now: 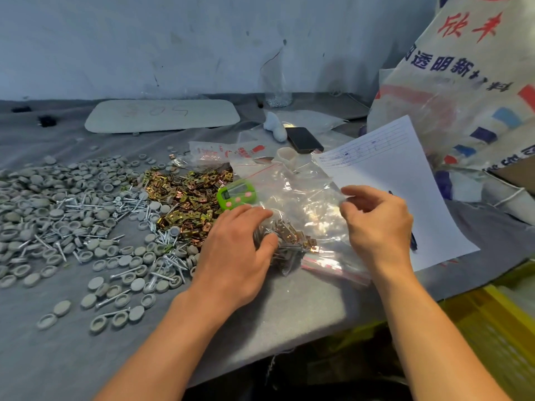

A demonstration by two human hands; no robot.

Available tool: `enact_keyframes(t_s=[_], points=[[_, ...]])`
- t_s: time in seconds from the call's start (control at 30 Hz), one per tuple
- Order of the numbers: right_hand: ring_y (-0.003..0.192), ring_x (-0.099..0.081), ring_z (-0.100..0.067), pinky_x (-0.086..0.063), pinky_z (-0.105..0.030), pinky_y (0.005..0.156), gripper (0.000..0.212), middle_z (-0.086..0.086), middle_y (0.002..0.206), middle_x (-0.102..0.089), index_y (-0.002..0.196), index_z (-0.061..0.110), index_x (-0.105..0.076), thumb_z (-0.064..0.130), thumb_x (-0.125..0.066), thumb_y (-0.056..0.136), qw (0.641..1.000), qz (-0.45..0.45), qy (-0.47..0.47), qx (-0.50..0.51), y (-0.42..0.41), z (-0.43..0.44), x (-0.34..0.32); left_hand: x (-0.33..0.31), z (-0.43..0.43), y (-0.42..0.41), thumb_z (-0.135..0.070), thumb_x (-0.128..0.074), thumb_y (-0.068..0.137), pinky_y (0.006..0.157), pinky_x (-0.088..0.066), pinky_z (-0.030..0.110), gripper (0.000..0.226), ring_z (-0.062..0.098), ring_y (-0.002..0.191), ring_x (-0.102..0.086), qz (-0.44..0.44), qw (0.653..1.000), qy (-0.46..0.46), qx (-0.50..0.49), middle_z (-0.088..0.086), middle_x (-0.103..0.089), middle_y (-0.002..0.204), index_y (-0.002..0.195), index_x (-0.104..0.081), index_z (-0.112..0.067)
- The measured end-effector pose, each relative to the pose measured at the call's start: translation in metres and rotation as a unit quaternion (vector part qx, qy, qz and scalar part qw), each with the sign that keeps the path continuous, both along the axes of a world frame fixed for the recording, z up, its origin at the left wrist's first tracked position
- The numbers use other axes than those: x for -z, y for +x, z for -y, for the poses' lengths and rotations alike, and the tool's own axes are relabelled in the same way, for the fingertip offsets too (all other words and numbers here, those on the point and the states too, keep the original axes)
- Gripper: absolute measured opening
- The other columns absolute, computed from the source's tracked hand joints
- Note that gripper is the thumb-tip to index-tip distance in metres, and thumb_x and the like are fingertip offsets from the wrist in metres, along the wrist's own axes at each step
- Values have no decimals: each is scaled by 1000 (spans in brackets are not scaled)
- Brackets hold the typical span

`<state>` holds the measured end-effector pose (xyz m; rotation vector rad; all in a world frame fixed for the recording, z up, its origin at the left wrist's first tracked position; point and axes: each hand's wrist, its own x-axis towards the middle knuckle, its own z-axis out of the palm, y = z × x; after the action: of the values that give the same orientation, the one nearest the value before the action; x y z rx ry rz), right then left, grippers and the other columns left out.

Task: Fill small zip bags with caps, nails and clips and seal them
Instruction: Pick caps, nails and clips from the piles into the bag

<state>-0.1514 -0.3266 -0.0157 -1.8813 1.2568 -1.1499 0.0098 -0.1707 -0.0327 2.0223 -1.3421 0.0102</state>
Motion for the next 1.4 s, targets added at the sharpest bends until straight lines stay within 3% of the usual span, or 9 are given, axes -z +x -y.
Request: enact_keyframes(t_s=[0.2, 0.37, 0.47, 0.7, 0.83, 0.97, 1.07, 1.2, 1.4], points=[[101, -70, -12, -55, -40, 105, 41, 9, 107, -76, 127, 24, -73, 5, -74, 91, 995, -83, 35, -46, 3, -9, -2, 4, -2, -6, -41, -67, 95, 126, -22, 38, 48, 9, 147, -32, 12, 1000, -13, 12, -10, -52, 150, 141, -58, -30], [78, -65, 10, -53, -18, 79, 19, 30, 76, -70, 88, 41, -79, 25, -86, 81, 973, -202, 38, -103, -25, -19, -19, 0, -4, -13, -37, -69, 92, 123, -31, 42, 44, 10, 143, -38, 28, 997, -64, 26, -8, -59, 143, 134, -65, -25], [77, -61, 10, -42, -13, 66, 25, 31, 76, -63, 87, 46, -77, 48, -92, 67, 936, -303, 83, -156, -33, -31, -17, -6, -1, -12, -38, -68, 89, 121, -32, 38, 39, 13, 138, -44, 59, 994, -76, 44, -6, -64, 137, 125, -71, -23], [88, -64, -6, -45, -19, 72, 10, 21, 84, -64, 99, 32, -81, 26, -74, 94, 933, -317, 89, -144, -34, -24, 0, 5, 1, -27, -28, -75, 90, 124, -26, 41, 17, 20, 136, -49, 112, 989, -48, 85, -2, -68, 134, 105, -79, -21], [86, -59, -9, -45, -25, 78, 20, 15, 92, -67, 96, 35, -80, 20, -67, 97, 933, -328, 91, -119, -39, -23, -4, 7, -1, -37, -24, -78, 86, 109, -43, 41, 23, 22, 121, -58, 137, 982, -94, 86, -2, -73, 121, 107, -79, -17], [72, -66, -4, -45, -22, 58, 17, 15, 67, -72, 64, 32, -77, 25, -89, 75, 955, -266, 109, -68, -35, -21, -6, 14, 0, -54, -21, -73, 81, 96, -46, 35, 32, 20, 110, -60, 165, 971, -96, 141, -6, -74, 114, 112, -77, -18], [62, -66, 0, -43, -20, 54, 19, 16, 62, -71, 63, 30, -77, 25, -95, 64, 966, -193, 161, -64, -38, -22, 1, 20, 3, -64, -26, -61, 86, 91, -43, 33, 34, 18, 106, -61, 160, 974, -38, 156, -7, -74, 113, 115, -75, -21], [62, -65, -15, -50, -32, 62, 14, 2, 66, -73, 74, 26, -80, 22, -93, 73, 972, 30, 217, -83, -47, -19, 4, 21, 9, -65, -35, -58, 90, 94, -34, 30, 27, 15, 103, -63, 162, 973, 32, 161, -11, -73, 109, 109, -75, -28], [79, -76, -19, -62, -28, 76, 15, -6, 85, -79, 84, 18, -77, 8, -72, 94, 936, 337, 87, 50, -36, -14, -11, 18, 14, -66, -46, -50, 89, 101, -28, 29, 37, 11, 109, -57, 155, 973, 62, 161, -14, -68, 117, 115, -73, -32]])
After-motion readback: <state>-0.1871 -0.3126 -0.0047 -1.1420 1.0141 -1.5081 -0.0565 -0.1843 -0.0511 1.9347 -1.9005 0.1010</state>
